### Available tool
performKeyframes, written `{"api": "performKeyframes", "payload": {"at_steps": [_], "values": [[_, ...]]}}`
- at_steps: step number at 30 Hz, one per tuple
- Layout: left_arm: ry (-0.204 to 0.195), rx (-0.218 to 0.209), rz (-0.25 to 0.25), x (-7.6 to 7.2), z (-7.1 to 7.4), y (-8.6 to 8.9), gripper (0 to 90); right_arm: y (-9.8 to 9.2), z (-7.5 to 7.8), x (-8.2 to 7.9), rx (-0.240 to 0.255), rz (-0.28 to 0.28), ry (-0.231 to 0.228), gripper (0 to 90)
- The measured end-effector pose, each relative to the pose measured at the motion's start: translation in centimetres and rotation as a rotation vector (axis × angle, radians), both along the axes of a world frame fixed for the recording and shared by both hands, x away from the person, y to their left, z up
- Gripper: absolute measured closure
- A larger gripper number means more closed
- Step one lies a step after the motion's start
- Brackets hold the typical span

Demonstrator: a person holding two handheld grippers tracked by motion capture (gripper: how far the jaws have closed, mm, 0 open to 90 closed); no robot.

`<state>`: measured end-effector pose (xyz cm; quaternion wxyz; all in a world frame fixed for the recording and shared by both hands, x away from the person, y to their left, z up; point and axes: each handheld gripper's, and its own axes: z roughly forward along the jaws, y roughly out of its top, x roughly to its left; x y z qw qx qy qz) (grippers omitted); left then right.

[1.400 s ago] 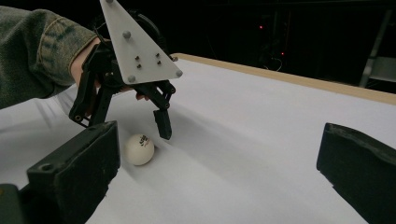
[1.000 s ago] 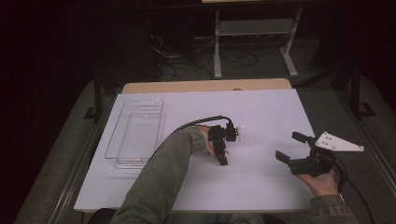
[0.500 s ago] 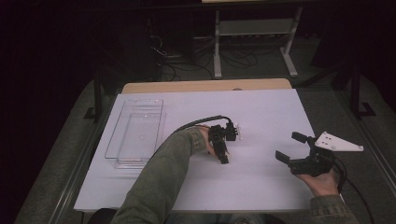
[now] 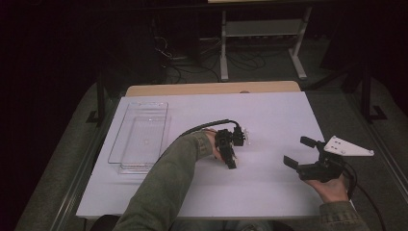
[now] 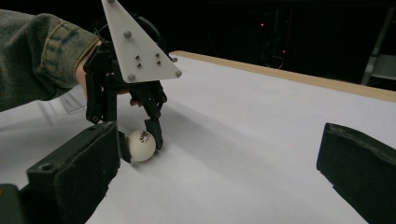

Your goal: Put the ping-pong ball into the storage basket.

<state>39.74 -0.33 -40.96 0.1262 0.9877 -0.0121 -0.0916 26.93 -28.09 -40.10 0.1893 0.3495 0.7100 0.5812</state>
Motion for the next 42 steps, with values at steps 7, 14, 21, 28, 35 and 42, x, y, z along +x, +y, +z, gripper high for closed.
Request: {"api": "performKeyframes", "payload": {"at_steps": [7,14,21,28,35,42], "values": [[-0.014,-0.009,0.006,-0.1,0.9,0.5,50.3,0.0,0.0,0.0,-0.003,-0.001,-0.001,0.0],[-0.018,-0.017,0.004,-0.2,1.9,1.0,50.4,0.0,0.0,0.0,-0.005,-0.003,0.000,0.0],[-0.020,-0.025,0.017,-0.2,3.0,1.8,50.4,0.1,0.0,0.1,-0.013,0.001,0.005,0.0],[-0.020,-0.018,0.012,-0.4,4.1,2.5,50.5,0.3,-0.1,0.1,-0.027,0.004,0.009,0.0],[-0.037,-0.022,0.020,-0.8,5.5,3.4,50.5,0.3,-0.1,0.1,-0.027,0.006,0.011,0.0],[-0.039,-0.032,0.052,-0.6,6.6,4.9,50.5,0.4,-0.1,0.1,-0.029,0.009,0.013,0.0]]}}
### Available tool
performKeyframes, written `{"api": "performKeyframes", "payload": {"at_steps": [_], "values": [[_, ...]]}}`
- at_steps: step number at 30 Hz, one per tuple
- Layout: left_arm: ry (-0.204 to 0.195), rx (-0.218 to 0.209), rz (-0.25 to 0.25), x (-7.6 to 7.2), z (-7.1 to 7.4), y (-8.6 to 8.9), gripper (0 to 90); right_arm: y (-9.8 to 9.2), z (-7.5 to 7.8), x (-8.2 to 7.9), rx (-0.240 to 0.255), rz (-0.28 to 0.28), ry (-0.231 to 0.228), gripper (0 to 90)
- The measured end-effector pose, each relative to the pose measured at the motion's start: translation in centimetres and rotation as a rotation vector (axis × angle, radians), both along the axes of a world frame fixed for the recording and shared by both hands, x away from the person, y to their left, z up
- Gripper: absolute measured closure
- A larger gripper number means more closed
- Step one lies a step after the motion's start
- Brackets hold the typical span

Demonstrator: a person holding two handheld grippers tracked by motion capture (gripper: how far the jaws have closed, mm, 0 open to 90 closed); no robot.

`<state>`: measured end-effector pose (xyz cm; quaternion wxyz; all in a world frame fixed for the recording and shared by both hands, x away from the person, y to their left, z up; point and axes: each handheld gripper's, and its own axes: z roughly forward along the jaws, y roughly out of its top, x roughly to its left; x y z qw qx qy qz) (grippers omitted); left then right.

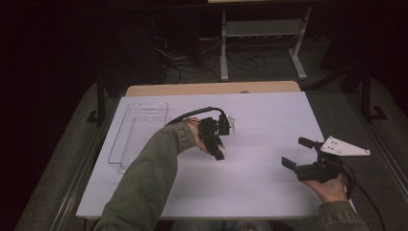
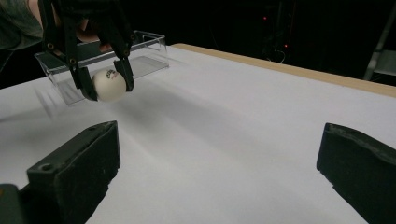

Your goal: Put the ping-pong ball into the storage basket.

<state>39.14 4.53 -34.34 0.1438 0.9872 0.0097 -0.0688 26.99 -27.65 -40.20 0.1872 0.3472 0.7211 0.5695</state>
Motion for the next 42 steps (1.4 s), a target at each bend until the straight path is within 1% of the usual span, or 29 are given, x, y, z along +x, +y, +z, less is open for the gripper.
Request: {"api": "performKeyframes", "payload": {"at_steps": [8,10,12,26,27,31,42], "values": [[-0.017,-0.014,0.018,0.0,1.0,1.1,50.5,0.0,0.0,0.0,-0.002,0.000,0.002,0.0],[-0.028,-0.020,0.019,0.0,1.2,1.3,50.5,0.0,0.0,0.0,-0.004,-0.001,0.005,0.0],[-0.027,-0.031,0.024,-0.1,1.4,1.5,50.5,0.0,0.0,0.0,-0.004,0.002,0.007,0.0],[-0.050,-0.039,0.057,-0.1,2.5,3.5,50.6,0.1,0.0,0.0,-0.003,0.003,0.008,0.0],[-0.057,-0.038,0.055,-0.1,2.6,3.6,50.6,0.1,0.0,0.0,-0.004,0.003,0.010,0.0],[-0.056,-0.040,0.064,-0.1,2.9,4.2,50.6,0.1,0.0,0.0,-0.004,0.003,0.012,0.0],[-0.069,-0.043,0.089,0.0,3.8,5.6,50.6,0.1,-0.1,0.1,-0.011,0.007,0.015,0.0]]}}
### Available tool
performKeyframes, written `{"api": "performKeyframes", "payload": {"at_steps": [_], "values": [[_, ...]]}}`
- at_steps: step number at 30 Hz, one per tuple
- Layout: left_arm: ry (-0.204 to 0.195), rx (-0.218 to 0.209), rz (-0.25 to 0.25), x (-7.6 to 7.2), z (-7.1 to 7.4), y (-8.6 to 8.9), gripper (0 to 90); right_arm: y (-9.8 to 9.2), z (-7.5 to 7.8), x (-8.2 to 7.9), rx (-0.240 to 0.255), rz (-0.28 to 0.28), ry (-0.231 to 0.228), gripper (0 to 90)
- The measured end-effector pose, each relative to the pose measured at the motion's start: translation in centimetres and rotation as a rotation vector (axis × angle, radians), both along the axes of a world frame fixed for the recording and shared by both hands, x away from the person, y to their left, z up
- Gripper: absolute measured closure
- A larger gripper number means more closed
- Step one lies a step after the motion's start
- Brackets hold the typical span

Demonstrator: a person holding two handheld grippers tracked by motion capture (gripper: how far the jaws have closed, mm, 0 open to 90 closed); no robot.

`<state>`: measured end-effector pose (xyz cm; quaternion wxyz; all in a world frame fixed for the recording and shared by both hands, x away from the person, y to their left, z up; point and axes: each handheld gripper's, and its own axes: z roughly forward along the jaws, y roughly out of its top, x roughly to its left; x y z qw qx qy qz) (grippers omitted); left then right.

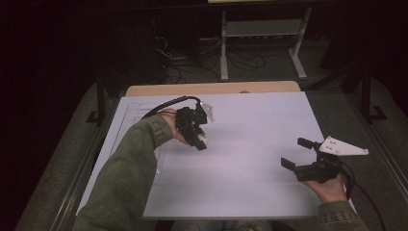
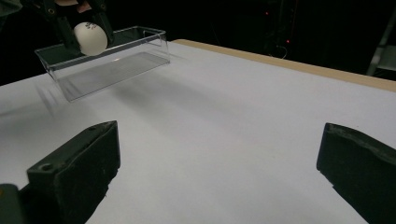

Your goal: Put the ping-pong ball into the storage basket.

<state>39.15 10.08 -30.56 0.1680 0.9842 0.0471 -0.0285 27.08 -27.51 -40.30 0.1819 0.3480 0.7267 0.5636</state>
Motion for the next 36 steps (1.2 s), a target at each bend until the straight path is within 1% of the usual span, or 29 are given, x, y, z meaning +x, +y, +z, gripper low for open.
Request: {"api": "performKeyframes", "payload": {"at_steps": [3,6,10,17,19,23,26,30,32,36], "values": [[-0.002,-0.004,0.008,0.0,0.2,0.3,50.6,0.0,0.0,0.0,-0.003,-0.001,0.003,0.0],[-0.008,0.004,0.003,-0.1,0.4,0.7,50.6,0.0,0.0,0.0,0.000,-0.007,0.003,0.0],[-0.011,0.012,0.019,-0.1,0.8,1.3,50.7,0.0,0.0,0.0,0.000,-0.006,0.004,0.0],[-0.018,0.000,0.040,0.0,1.3,2.8,50.6,0.0,-0.1,0.0,0.001,-0.002,0.005,0.0],[-0.018,-0.013,0.049,0.0,1.3,3.3,50.7,0.1,-0.1,0.0,0.001,-0.001,0.004,0.0],[-0.020,-0.007,0.061,-0.1,1.5,4.2,50.7,0.1,-0.1,0.0,-0.001,0.001,0.007,0.0],[-0.024,-0.014,0.074,-0.1,1.7,4.9,50.7,0.2,-0.2,0.0,-0.003,0.003,0.009,0.0],[-0.029,-0.005,0.080,-0.3,2.0,5.8,50.7,0.2,-0.2,0.0,-0.002,0.003,0.012,0.0],[-0.029,0.001,0.080,-0.5,2.2,6.3,50.7,0.2,-0.3,0.0,0.001,0.004,0.015,0.0],[-0.026,-0.005,0.089,-0.7,2.8,7.3,50.6,0.5,-0.4,0.1,-0.009,0.014,0.027,0.0]]}}
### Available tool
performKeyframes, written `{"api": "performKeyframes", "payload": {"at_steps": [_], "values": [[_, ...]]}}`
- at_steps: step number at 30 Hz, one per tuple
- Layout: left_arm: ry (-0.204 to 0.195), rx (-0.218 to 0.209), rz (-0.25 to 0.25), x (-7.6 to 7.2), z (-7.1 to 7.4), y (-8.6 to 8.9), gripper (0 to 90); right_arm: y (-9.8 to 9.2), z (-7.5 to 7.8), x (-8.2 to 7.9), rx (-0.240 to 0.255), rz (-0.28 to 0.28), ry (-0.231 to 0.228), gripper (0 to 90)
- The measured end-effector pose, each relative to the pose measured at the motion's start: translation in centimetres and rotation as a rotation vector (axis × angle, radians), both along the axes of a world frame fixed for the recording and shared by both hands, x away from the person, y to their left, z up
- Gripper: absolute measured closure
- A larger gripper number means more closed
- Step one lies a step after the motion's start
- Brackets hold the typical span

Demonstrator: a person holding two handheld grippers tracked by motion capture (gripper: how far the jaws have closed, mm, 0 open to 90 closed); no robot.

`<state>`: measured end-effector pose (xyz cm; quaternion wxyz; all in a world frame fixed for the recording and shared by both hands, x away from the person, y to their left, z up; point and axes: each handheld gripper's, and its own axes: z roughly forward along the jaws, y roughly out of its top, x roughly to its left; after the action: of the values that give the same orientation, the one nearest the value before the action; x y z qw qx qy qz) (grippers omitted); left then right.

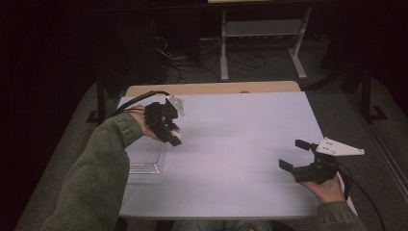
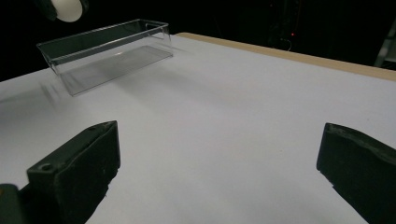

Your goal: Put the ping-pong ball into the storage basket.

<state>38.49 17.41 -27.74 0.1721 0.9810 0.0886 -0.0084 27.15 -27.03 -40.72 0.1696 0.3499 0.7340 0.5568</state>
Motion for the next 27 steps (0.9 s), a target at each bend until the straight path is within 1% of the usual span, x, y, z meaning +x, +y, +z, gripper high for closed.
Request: {"api": "performKeyframes", "payload": {"at_steps": [7,16,19,23,24,27], "values": [[-0.002,0.015,0.021,-0.1,0.3,1.7,50.6,-0.2,0.0,0.0,0.000,-0.007,-0.004,0.0],[-0.003,0.005,0.069,-0.1,0.4,4.1,50.6,0.0,0.0,0.1,-0.006,-0.002,0.001,0.0],[0.002,0.003,0.084,-0.1,0.4,4.9,50.6,0.0,0.0,0.1,-0.008,-0.001,0.002,0.0],[-0.002,-0.003,0.094,-0.1,0.5,5.6,50.6,0.0,0.0,0.1,-0.009,-0.003,0.001,0.0],[0.000,-0.005,0.104,-0.2,0.5,5.8,50.6,0.0,0.0,0.1,-0.010,-0.003,0.000,0.0],[-0.006,0.000,0.109,-0.1,0.6,6.2,50.6,-0.1,0.0,0.1,-0.009,-0.004,0.002,0.0]]}}
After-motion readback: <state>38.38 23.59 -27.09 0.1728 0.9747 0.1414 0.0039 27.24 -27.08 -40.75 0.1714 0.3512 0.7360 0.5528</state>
